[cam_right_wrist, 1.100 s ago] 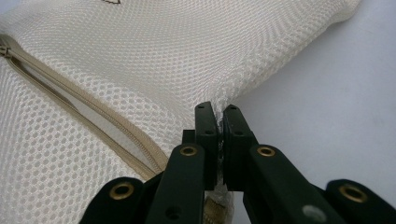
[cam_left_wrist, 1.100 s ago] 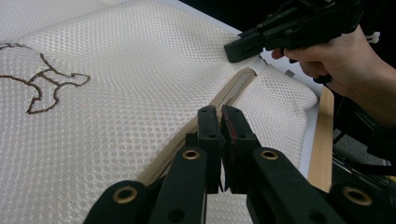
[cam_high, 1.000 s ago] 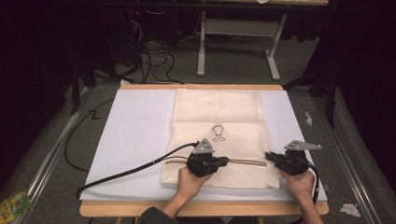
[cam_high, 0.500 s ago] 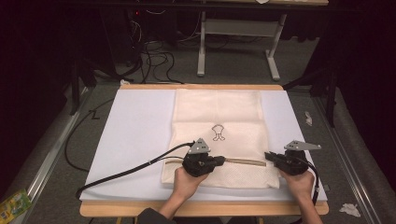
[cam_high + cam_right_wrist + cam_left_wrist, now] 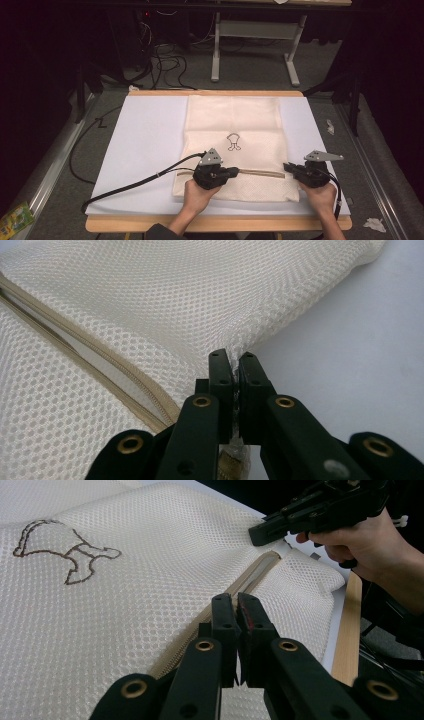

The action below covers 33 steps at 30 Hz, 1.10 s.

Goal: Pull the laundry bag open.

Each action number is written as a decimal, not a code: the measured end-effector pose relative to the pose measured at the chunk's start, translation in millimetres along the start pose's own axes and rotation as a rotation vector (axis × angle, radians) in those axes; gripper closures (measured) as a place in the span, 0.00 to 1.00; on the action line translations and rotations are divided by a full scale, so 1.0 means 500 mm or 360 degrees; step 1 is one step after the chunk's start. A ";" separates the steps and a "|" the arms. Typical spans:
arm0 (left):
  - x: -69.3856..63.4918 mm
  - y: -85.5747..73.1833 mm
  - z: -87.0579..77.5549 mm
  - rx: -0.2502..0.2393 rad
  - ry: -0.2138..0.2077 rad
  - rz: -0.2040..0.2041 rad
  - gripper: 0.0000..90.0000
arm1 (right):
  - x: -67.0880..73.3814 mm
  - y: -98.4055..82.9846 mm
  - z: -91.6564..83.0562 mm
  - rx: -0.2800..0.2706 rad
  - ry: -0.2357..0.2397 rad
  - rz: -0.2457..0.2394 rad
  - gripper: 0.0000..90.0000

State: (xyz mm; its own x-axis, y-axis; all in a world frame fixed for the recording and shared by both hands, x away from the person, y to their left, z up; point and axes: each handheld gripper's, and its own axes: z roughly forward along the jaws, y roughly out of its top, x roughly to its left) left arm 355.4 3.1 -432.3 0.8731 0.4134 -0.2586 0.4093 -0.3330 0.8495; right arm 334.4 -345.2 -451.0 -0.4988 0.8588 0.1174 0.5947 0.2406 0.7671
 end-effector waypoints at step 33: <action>0.024 -0.023 -0.058 -0.0025 0.0066 -0.0029 0.97 | -0.002 -0.002 0.002 -0.0004 -0.0007 0.0037 0.98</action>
State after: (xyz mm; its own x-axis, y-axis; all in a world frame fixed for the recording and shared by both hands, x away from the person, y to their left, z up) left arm 353.5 36.5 -431.6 0.8535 0.4543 -0.2551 0.4207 -0.3119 0.8519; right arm 334.8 -345.9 -452.7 -0.4819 0.8662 0.1325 0.6045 0.2192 0.7658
